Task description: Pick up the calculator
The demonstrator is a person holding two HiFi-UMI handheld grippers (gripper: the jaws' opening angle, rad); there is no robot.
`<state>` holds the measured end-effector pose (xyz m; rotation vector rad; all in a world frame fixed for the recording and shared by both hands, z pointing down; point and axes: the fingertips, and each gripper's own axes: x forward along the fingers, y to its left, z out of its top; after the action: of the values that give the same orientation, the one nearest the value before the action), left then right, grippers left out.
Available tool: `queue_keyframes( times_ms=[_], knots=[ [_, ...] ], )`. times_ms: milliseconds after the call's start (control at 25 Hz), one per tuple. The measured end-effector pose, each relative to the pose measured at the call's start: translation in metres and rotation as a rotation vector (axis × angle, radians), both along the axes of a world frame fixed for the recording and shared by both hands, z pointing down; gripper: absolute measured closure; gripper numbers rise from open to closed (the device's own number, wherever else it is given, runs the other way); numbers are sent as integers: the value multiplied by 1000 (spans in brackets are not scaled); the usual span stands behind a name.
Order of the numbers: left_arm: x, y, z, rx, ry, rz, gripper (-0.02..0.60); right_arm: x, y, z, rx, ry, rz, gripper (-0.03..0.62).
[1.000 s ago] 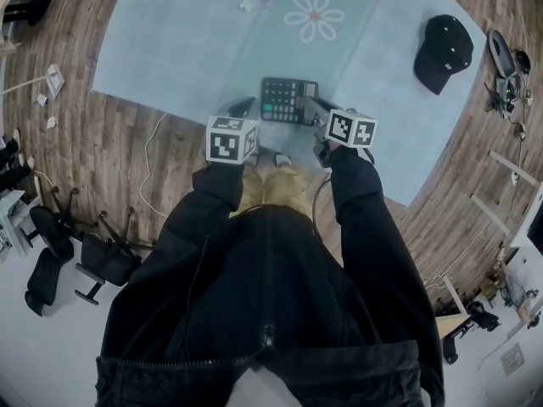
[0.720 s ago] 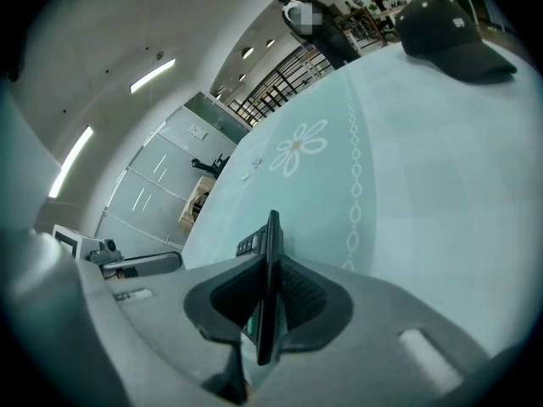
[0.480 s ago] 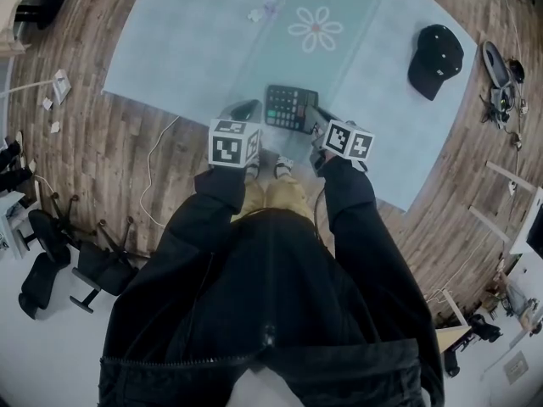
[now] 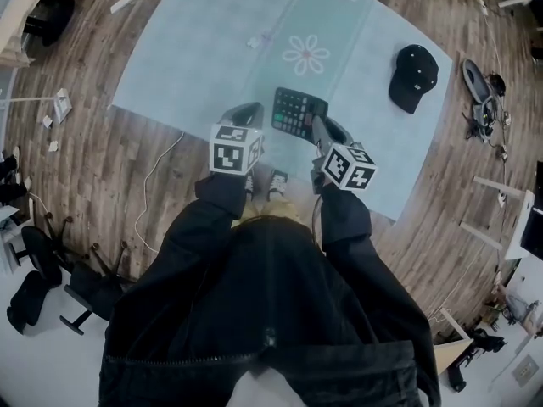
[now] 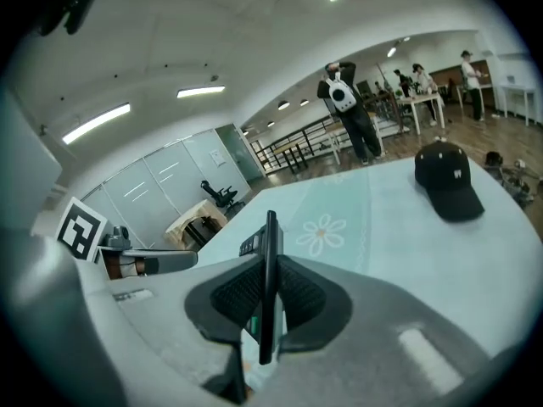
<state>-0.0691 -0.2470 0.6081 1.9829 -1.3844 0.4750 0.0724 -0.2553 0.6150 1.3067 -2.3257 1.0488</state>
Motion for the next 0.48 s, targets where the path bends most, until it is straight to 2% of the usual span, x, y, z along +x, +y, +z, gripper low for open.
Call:
queue_keyframes(
  times_ms=[240, 480],
  knots=[
    [6, -15, -51, 115, -10, 26, 583, 3, -16, -79, 206, 55, 39, 549],
    [8, -27, -104, 231, -21, 27, 583, 11, -15, -146, 360, 73, 58, 549]
  ],
)
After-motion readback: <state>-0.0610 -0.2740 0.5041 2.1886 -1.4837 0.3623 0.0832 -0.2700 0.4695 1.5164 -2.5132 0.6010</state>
